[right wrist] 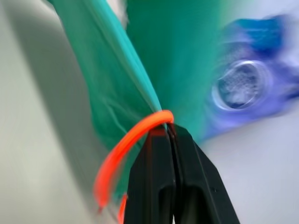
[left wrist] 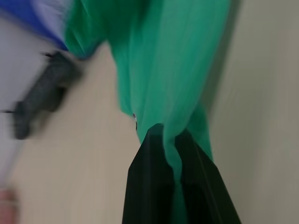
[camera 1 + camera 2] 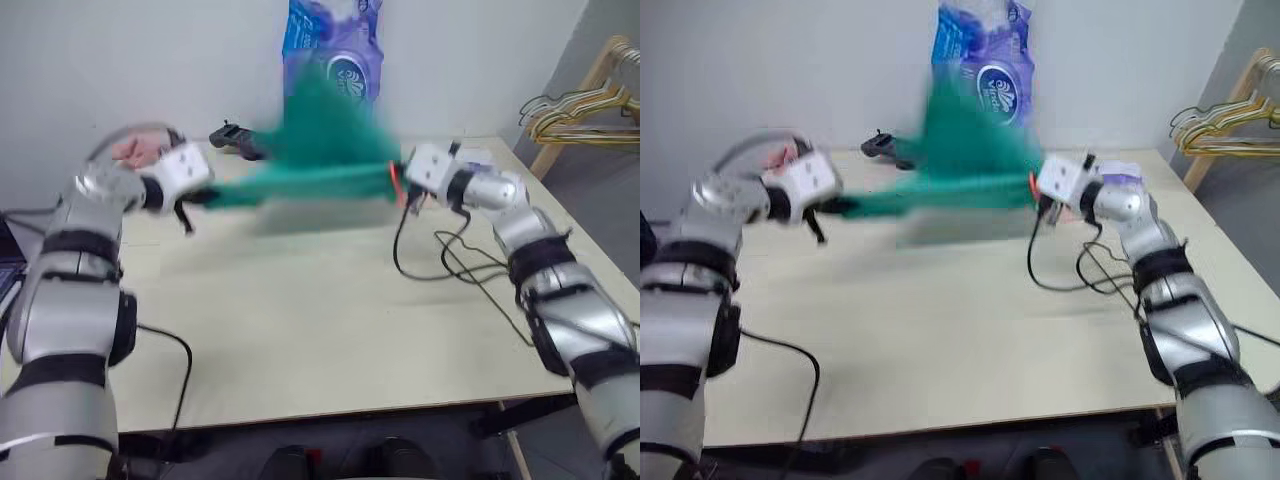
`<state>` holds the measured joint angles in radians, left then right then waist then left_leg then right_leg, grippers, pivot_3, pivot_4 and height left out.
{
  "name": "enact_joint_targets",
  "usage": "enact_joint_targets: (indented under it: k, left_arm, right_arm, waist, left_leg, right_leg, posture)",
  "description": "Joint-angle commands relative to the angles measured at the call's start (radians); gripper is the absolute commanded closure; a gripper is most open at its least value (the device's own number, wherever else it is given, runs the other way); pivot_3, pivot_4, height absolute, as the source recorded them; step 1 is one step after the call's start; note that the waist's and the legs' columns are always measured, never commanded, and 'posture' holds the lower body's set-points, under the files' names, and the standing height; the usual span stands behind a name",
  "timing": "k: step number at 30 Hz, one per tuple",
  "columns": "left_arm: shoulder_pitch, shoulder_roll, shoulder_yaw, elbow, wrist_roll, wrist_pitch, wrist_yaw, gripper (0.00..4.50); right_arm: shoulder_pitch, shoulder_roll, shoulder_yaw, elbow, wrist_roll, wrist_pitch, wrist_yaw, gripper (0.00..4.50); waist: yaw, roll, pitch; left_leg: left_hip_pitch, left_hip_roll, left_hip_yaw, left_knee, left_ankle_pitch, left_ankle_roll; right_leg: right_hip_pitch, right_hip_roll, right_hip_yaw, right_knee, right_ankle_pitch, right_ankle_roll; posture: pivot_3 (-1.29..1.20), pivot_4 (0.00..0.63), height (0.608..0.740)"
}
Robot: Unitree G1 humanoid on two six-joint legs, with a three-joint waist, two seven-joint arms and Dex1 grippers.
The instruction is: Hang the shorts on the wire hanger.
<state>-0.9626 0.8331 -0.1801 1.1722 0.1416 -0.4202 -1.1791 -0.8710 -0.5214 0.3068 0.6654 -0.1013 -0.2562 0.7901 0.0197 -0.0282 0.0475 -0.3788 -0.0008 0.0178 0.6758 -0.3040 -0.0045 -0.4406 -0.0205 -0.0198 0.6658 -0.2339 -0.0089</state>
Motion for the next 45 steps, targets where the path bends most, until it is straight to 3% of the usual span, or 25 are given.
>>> enact_joint_targets:
  k: [1, 5, 10, 14, 15, 16, 17, 18, 19, 20, 21, 23, 24, 25, 26, 27, 28, 29, 30, 34, 35, 40, 42, 45]
  left_arm:
    - [0.27, 0.101, 0.04, -0.232, -0.086, 0.057, -0.163, 4.47]
    - [0.698, 0.175, 0.088, -0.743, -0.206, 0.257, -0.221, 4.47]
    - [0.914, 0.265, 0.109, -1.126, -0.296, 0.491, -0.261, 4.47]
    - [0.972, 0.358, 0.097, -1.254, -0.364, 0.586, -0.385, 4.47]
    - [0.729, 0.255, 0.061, -1.057, -0.281, 0.503, -0.3, 4.47]
    - [0.427, 0.139, 0.018, -0.782, -0.148, 0.398, -0.089, 4.47]
    - [0.139, 0.043, -0.027, -0.51, -0.017, 0.29, 0.176, 4.47]
    - [-0.146, -0.015, -0.064, -0.269, 0.11, 0.235, 0.533, 4.47]
    - [-0.34, -0.031, -0.083, -0.115, 0.181, 0.209, 0.792, 4.47]
    - [-0.479, -0.027, -0.098, -0.018, 0.227, 0.185, 0.971, 4.47]
    - [-0.58, -0.014, -0.092, 0.041, 0.238, 0.159, 1.048, 4.47]
    - [-0.657, 0.005, -0.107, 0.101, 0.258, 0.087, 1.029, 4.47]
    - [-0.664, 0.008, -0.112, 0.118, 0.264, 0.06, 1.015, 4.47]
    - [-0.656, 0.007, -0.11, 0.132, 0.262, 0.051, 0.994, 4.47]
    - [-0.636, 0.004, -0.1, 0.142, 0.25, 0.048, 0.963, 4.47]
    - [-0.611, -0.001, -0.089, 0.149, 0.237, 0.048, 0.922, 4.47]
    - [-0.58, -0.007, -0.088, 0.155, 0.231, 0.053, 0.865, 4.47]
    - [-0.545, -0.011, -0.088, 0.154, 0.227, 0.043, 0.811, 4.47]
    - [-0.506, -0.017, -0.083, 0.153, 0.217, 0.043, 0.753, 4.47]
    - [-0.371, -0.027, -0.061, 0.127, 0.175, 0.027, 0.568, 4.47]
    - [-0.337, -0.027, -0.058, 0.117, 0.167, 0.029, 0.528, 4.47]
    - [-0.052, -0.028, -0.04, 0.002, 0.098, 0.009, 0.314, 4.47]
    - [0.128, 0.0, -0.045, -0.156, 0.057, 0.026, 0.177, 4.47]
    - [0.392, 0.075, -0.03, -0.505, -0.03, 0.153, 0.002, 4.47]
  right_arm:
    - [0.199, -0.086, -0.017, -0.38, 0.05, 0.235, 0.115, 4.5]
    - [0.498, -0.19, 0.015, -0.777, 0.102, 0.454, 0.242, 4.5]
    - [0.609, -0.259, 0.055, -0.974, 0.118, 0.558, 0.309, 4.5]
    - [0.577, -0.282, 0.062, -0.999, 0.169, 0.608, 0.394, 4.5]
    - [0.415, -0.22, 0.041, -0.806, 0.128, 0.553, 0.327, 4.5]
    - [0.204, -0.155, 0.017, -0.538, 0.067, 0.444, 0.204, 4.5]
    - [-0.016, -0.103, 0.007, -0.254, -0.009, 0.321, 0.024, 4.5]
    - [-0.253, -0.08, 0.008, 0.024, -0.1, 0.204, -0.251, 4.5]
    - [-0.424, -0.085, 0.018, 0.211, -0.174, 0.122, -0.495, 4.5]
    - [-0.545, -0.095, 0.02, 0.337, -0.209, 0.06, -0.652, 4.5]
    - [-0.61, -0.1, 0.018, 0.403, -0.213, -0.008, -0.678, 4.5]
    - [-0.623, -0.086, 0.002, 0.448, -0.181, -0.136, -0.608, 4.5]
    - [-0.609, -0.076, -0.01, 0.46, -0.167, -0.175, -0.575, 4.5]
    - [-0.585, -0.066, -0.022, 0.467, -0.158, -0.191, -0.55, 4.5]
    - [-0.552, -0.056, -0.038, 0.463, -0.141, -0.194, -0.513, 4.5]
    - [-0.517, -0.049, -0.047, 0.45, -0.127, -0.198, -0.472, 4.5]
    - [-0.483, -0.043, -0.051, 0.432, -0.116, -0.201, -0.428, 4.5]
    - [-0.452, -0.037, -0.061, 0.407, -0.099, -0.195, -0.39, 4.5]
    - [-0.421, -0.031, -0.066, 0.377, -0.087, -0.183, -0.346, 4.5]
    - [-0.317, -0.021, -0.089, 0.246, -0.049, -0.129, -0.237, 4.5]
    - [-0.286, -0.021, -0.091, 0.21, -0.045, -0.113, -0.219, 4.5]
    - [-0.002, -0.035, -0.089, -0.125, 0.001, 0.089, -0.093, 4.5]
    - [0.161, -0.071, -0.046, -0.318, 0.014, 0.184, 0.014, 4.5]
    - [0.368, -0.148, 0.0, -0.61, 0.103, 0.35, 0.198, 4.5]
  waist:
    - [0.0, 0.003, 0.003]
    - [0.012, 0.004, 0.013]
    - [0.032, 0.006, 0.032]
    - [0.034, 0.006, 0.042]
    - [0.037, 0.007, 0.043]
    - [0.05, 0.011, 0.045]
    - [0.061, 0.006, 0.057]
    - [0.07, -0.004, 0.068]
    - [0.079, -0.013, 0.079]
    - [0.088, -0.024, 0.076]
    - [0.089, -0.027, 0.072]
    - [0.078, -0.031, 0.044]
    - [0.067, -0.029, 0.019]
    - [0.055, -0.017, 0.004]
    - [0.051, -0.004, -0.006]
    - [0.046, -0.003, -0.009]
    - [0.035, -0.001, -0.007]
    - [0.031, -0.001, -0.008]
    - [0.027, 0.0, -0.007]
    - [0.006, -0.004, -0.001]
    - [0.004, -0.007, 0.001]
    - [0.006, -0.004, 0.002]
    - [0.006, -0.003, 0.003]
    - [0.005, -0.002, 0.006]
  left_leg:
    - [-0.002, 0.001, 0.0, 0.001, -0.001, 0.001]
    - [-0.002, 0.001, -0.001, 0.006, -0.003, 0.005]
    - [0.034, 0.0, -0.002, 0.005, -0.004, 0.008]
    - [0.047, 0.003, -0.003, 0.004, -0.004, 0.007]
    - [0.047, 0.003, -0.003, 0.004, -0.004, 0.007]
    - [0.049, 0.003, -0.003, 0.004, -0.004, 0.007]
    - [0.052, -0.001, -0.005, 0.005, -0.003, 0.01]
    - [0.045, -0.003, -0.008, 0.006, 0.006, 0.008]
    - [0.034, -0.004, -0.009, 0.004, 0.018, 0.011]
    - [0.012, 0.001, -0.016, 0.001, 0.043, -0.017]
    - [-0.025, 0.003, -0.014, 0.0, 0.05, -0.025]
    - [-0.043, 0.005, -0.006, -0.001, 0.048, -0.036]
    - [-0.04, 0.005, -0.003, -0.007, 0.044, -0.039]
    - [-0.027, 0.004, -0.002, -0.018, 0.04, -0.038]
    - [-0.01, 0.004, -0.001, -0.023, 0.034, -0.028]
    - [0.016, 0.003, -0.001, -0.039, 0.01, -0.003]
    - [0.023, -0.005, 0.002, -0.036, 0.0, -0.005]
    - [0.025, -0.008, 0.006, -0.027, -0.006, 0.002]
    - [0.026, -0.009, 0.008, -0.026, -0.006, 0.003]
    - [-0.015, -0.009, 0.004, 0.003, -0.006, 0.002]
    - [-0.019, -0.009, 0.001, 0.005, -0.006, 0.002]
    - [-0.008, -0.009, -0.003, 0.006, -0.006, 0.002]
    - [0.005, -0.009, -0.003, 0.005, -0.009, 0.007]
    - [0.01, -0.006, -0.002, 0.005, -0.009, 0.007]
  right_leg:
    - [-0.002, 0.0, 0.0, 0.0, 0.0, 0.0]
    - [-0.005, -0.002, 0.001, 0.007, 0.0, -0.001]
    - [0.029, -0.001, 0.001, 0.007, -0.015, -0.004]
    - [0.037, 0.001, -0.002, 0.007, -0.016, -0.004]
    - [0.037, 0.001, -0.003, 0.008, -0.016, -0.005]
    - [0.038, 0.001, -0.004, 0.008, -0.016, -0.005]
    - [0.042, 0.004, -0.005, 0.011, -0.016, -0.005]
    - [0.036, 0.006, -0.005, 0.015, -0.011, -0.004]
    - [0.033, 0.008, -0.005, 0.013, 0.002, -0.005]
    - [0.011, 0.009, -0.004, 0.013, 0.023, -0.01]
    - [-0.026, 0.01, -0.003, 0.013, 0.043, -0.02]
    - [-0.051, 0.011, 0.003, 0.012, 0.038, -0.023]
    - [-0.051, 0.011, 0.003, 0.009, 0.036, -0.024]
    - [-0.044, 0.009, 0.004, 0.009, 0.036, -0.024]
    - [-0.022, 0.009, 0.002, 0.003, 0.035, -0.023]
    - [0.005, 0.009, -0.002, -0.014, 0.018, -0.012]
    - [0.019, 0.003, 0.0, -0.026, -0.011, 0.003]
    - [0.018, -0.003, 0.007, -0.013, -0.016, 0.006]
    - [0.018, -0.004, 0.009, -0.006, -0.016, 0.006]
    - [-0.017, -0.004, 0.008, 0.011, -0.013, 0.008]
    - [-0.019, -0.004, 0.007, 0.012, -0.013, 0.008]
    - [-0.008, -0.004, 0.006, 0.014, -0.013, 0.008]
    - [0.003, -0.004, 0.007, 0.011, -0.014, 0.007]
    - [0.006, -0.003, 0.008, 0.015, -0.014, 0.005]
  posture:
    - [0.16, 0.059, 0.74]
    - [0.17, 0.066, 0.74]
    - [0.17, 0.067, 0.74]
    - [0.17, 0.06, 0.74]
    - [0.17, 0.045, 0.74]
    - [0.17, 0.041, 0.74]
    - [0.18, 0.036, 0.74]
    - [0.18, 0.034, 0.74]
    - [0.17, 0.026, 0.74]
    - [0.17, 0.026, 0.74]
    - [0.17, 0.021, 0.74]
    - [0.17, 0.019, 0.74]
    - [0.17, 0.019, 0.74]
    - [0.17, 0.019, 0.74]
    - [0.17, 0.027, 0.74]
    - [0.17, 0.027, 0.74]
    - [0.17, 0.027, 0.74]
    - [0.17, 0.035, 0.74]
    - [0.17, 0.037, 0.74]
    - [0.17, 0.043, 0.74]
    - [0.17, 0.043, 0.74]
    - [0.16, 0.06, 0.74]
    - [0.16, 0.06, 0.74]
    - [0.16, 0.061, 0.74]
